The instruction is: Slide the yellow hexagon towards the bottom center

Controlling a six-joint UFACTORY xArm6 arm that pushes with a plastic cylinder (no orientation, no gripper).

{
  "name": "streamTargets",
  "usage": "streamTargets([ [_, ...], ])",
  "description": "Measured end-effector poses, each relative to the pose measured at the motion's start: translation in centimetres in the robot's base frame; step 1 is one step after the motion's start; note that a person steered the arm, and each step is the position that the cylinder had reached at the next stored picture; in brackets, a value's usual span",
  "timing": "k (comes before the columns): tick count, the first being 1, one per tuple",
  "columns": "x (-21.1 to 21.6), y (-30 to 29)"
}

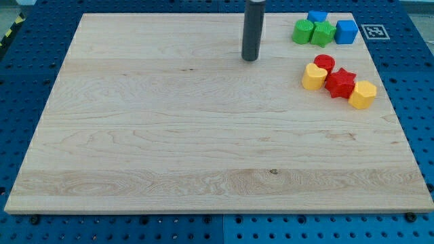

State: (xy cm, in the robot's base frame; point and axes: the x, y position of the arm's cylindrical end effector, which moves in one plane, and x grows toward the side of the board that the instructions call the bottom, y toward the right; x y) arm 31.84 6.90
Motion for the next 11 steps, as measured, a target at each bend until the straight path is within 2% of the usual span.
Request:
streamTargets([
  [2, 0.1, 12.5],
  [5, 8.7, 20.8],
  [6, 10.6, 20.4],
  [8, 12.5, 14.0],
  [11, 22.6, 9.4],
])
